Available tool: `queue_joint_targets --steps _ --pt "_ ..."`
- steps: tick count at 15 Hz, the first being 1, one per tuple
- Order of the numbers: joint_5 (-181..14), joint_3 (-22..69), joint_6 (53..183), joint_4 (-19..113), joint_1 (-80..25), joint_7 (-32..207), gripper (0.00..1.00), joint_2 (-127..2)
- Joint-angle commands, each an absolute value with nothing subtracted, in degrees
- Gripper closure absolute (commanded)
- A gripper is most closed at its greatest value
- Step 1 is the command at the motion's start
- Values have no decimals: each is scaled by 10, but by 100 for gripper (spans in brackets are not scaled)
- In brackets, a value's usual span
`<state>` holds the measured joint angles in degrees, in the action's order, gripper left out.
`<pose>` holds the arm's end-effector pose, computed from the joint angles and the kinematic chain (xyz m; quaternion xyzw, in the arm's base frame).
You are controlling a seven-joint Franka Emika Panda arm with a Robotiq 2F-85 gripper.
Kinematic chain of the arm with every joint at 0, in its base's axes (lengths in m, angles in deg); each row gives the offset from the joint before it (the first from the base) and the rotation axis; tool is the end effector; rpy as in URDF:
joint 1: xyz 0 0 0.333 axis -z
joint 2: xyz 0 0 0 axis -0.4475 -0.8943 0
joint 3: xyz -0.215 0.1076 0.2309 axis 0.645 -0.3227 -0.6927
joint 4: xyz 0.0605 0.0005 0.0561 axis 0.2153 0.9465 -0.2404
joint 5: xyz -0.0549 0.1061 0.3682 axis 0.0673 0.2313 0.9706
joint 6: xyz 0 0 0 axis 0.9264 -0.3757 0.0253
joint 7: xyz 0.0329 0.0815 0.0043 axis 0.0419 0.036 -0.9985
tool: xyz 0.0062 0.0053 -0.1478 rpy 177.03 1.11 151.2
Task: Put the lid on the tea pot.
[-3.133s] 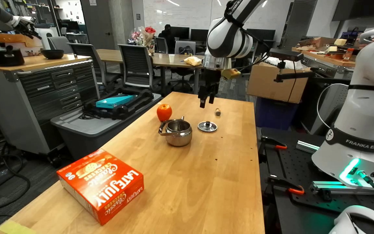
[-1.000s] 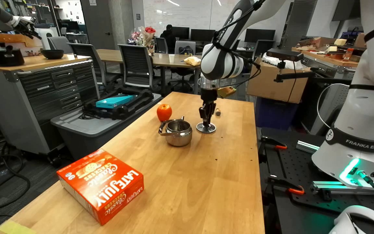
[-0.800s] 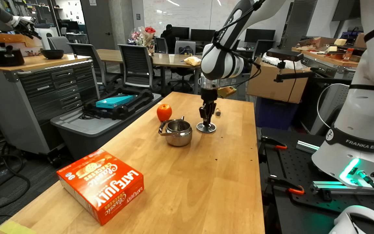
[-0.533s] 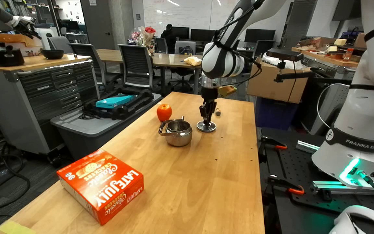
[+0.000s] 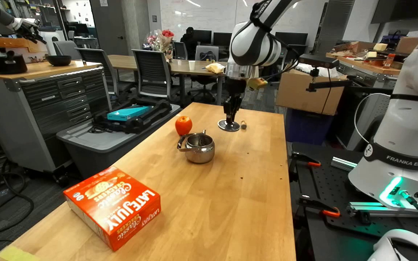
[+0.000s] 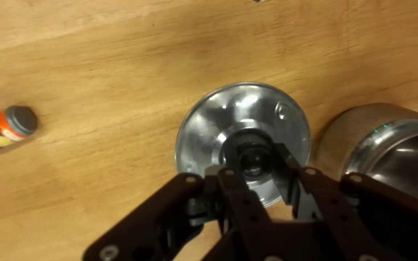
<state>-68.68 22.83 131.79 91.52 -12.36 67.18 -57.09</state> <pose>0.4822 -0.1527 0.2221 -0.9936 0.1010 -0.0210 0.0455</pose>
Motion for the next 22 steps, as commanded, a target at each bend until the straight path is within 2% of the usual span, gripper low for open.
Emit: queue_joint_targets --steps 1,8,22 --pt "-727 238 1289 949 -155 705 93 -488" --pt "-736 224 1266 926 -206 711 93 -459" --pt "-724 190 1264 828 -245 706 93 -575"
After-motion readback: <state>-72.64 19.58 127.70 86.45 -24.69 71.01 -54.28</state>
